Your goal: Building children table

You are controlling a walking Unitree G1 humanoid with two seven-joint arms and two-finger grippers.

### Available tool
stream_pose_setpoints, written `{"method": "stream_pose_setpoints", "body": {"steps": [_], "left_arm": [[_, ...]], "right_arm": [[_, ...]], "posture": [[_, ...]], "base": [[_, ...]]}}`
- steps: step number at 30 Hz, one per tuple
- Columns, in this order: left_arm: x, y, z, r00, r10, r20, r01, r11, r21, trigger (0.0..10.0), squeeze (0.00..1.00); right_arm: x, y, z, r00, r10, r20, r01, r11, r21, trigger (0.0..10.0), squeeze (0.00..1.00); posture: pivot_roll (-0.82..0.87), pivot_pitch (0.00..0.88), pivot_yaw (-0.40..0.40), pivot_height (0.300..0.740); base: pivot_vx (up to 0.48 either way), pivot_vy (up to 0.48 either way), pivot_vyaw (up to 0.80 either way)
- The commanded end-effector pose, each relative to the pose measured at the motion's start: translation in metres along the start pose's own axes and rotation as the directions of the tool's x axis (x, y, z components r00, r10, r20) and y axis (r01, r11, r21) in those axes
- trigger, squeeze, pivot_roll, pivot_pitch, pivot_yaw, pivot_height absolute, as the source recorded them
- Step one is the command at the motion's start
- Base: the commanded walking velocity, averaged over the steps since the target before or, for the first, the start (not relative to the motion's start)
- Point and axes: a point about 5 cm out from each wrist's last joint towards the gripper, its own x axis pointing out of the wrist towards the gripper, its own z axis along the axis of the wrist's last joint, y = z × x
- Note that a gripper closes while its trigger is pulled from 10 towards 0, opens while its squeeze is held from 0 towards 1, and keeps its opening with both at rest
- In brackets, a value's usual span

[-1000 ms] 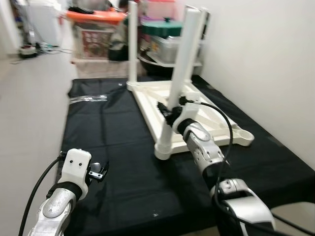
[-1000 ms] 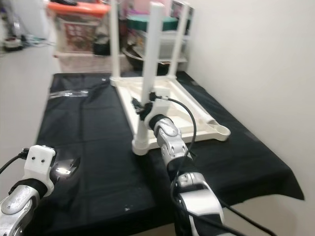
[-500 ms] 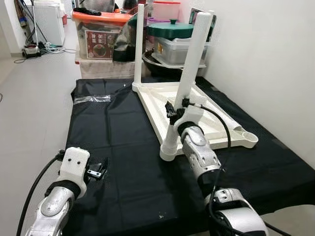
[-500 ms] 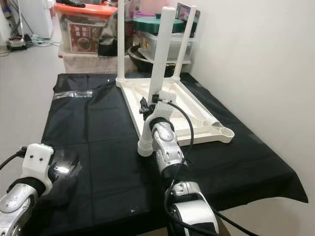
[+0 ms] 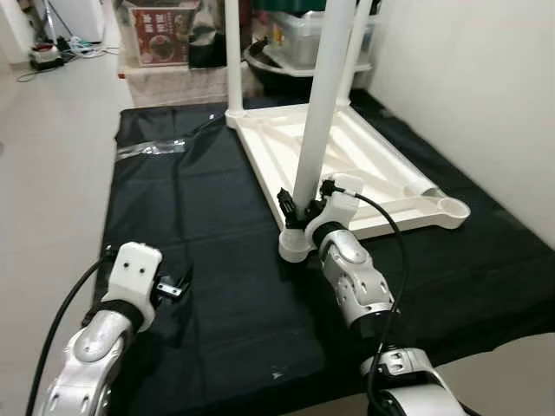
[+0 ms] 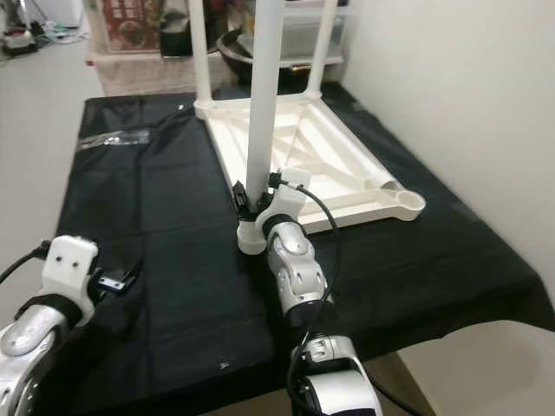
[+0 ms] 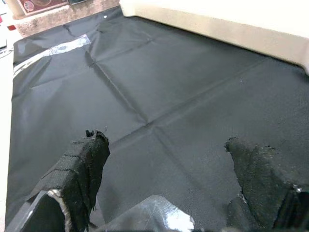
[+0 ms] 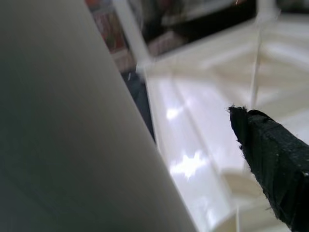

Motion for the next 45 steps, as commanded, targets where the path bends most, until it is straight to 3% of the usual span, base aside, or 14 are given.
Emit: {"method": "stream_pose_setpoints", "body": {"steps": [1,4,6,13,14,20,24,26,29,34,37,39,42,45], "left_arm": [[0.001,0.000,-0.004,1.000,-0.014,-0.018,0.014,1.000,0.003,10.0,0.00],[0.001,-0.001,-0.004,1.000,-0.018,-0.016,0.018,1.000,0.002,10.0,0.00],[0.001,-0.003,-0.004,1.000,-0.026,-0.013,0.026,1.000,0.001,10.0,0.00],[0.002,-0.004,-0.003,0.999,-0.033,-0.012,0.033,0.999,0.001,10.0,0.00],[0.002,-0.005,-0.003,0.999,-0.037,-0.011,0.037,0.999,0.001,10.0,0.00],[0.005,-0.008,-0.003,0.999,-0.050,-0.003,0.049,0.999,-0.004,10.0,0.00],[0.004,-0.009,-0.003,0.999,-0.050,-0.004,0.050,0.999,-0.006,10.0,0.00],[0.004,-0.010,-0.003,0.999,-0.051,-0.004,0.051,0.999,-0.007,10.0,0.00],[0.004,-0.009,-0.004,0.999,-0.047,-0.005,0.047,0.999,-0.008,10.0,0.00],[0.004,-0.009,-0.004,0.999,-0.044,-0.005,0.044,0.999,-0.008,10.0,0.00],[0.003,-0.010,-0.006,0.999,-0.042,-0.010,0.042,0.999,-0.008,10.0,0.00],[0.003,-0.010,-0.006,0.999,-0.042,-0.010,0.042,0.999,-0.008,10.0,0.00],[0.003,-0.010,-0.008,0.999,-0.042,-0.013,0.042,0.999,-0.008,10.0,0.00],[0.004,-0.011,-0.007,0.999,-0.043,-0.010,0.043,0.999,-0.009,10.0,0.00]], "right_arm": [[0.000,0.001,0.014,0.999,0.019,0.030,-0.019,1.000,-0.002,10.0,1.00],[-0.001,0.001,0.023,0.998,0.045,0.051,-0.045,0.999,-0.012,10.0,1.00],[-0.003,0.004,0.044,0.989,0.124,0.084,-0.121,0.992,-0.039,10.0,1.00],[-0.004,0.007,0.056,0.974,0.210,0.085,-0.204,0.976,-0.076,10.0,0.99],[-0.002,0.008,0.058,0.960,0.269,0.072,-0.261,0.960,-0.103,10.0,0.00],[0.015,-0.016,0.049,0.889,0.453,-0.059,-0.457,0.886,-0.078,10.0,0.00],[0.019,-0.024,0.050,0.869,0.487,-0.088,-0.494,0.866,-0.082,10.0,0.00],[0.023,-0.033,0.049,0.891,0.440,-0.109,-0.453,0.876,-0.166,10.0,0.00],[0.025,-0.040,0.048,0.879,0.457,-0.139,-0.475,0.866,-0.156,10.0,0.00],[0.025,-0.042,0.051,0.863,0.486,-0.139,-0.503,0.851,-0.151,10.0,0.00],[0.025,-0.042,0.051,0.828,0.542,-0.144,-0.560,0.815,-0.150,10.0,0.00],[0.025,-0.042,0.051,0.828,0.542,-0.144,-0.560,0.815,-0.150,10.0,0.00],[0.025,-0.039,0.047,0.784,0.597,-0.169,-0.618,0.776,-0.128,10.0,0.00],[0.026,-0.035,0.043,0.775,0.607,-0.176,-0.630,0.766,-0.130,10.0,0.00]], "posture": [[0.03,0.000,-0.045,0.740],[0.02,0.000,-0.044,0.740],[0.02,0.000,-0.041,0.740],[0.01,0.000,-0.040,0.740],[0.01,0.000,-0.040,0.740],[0.01,0.000,-0.048,0.740],[0.01,0.000,-0.050,0.740],[0.01,0.000,-0.055,0.740],[0.02,0.000,-0.065,0.740],[0.02,0.000,-0.065,0.740],[0.03,0.000,-0.079,0.740],[0.03,0.000,-0.079,0.740],[0.03,0.000,-0.081,0.740],[0.04,0.000,-0.086,0.740]], "base": [[0.000,0.000,0.00],[0.000,0.000,0.00],[0.000,0.000,0.00],[0.000,0.000,0.00],[0.000,0.000,0.00],[0.000,0.000,0.00],[0.000,0.000,0.00],[0.000,0.000,0.00],[0.000,0.000,0.00],[0.000,0.000,0.00],[0.000,0.000,0.00],[0.000,0.000,0.00],[0.000,0.000,0.00],[0.000,0.000,0.00]]}}
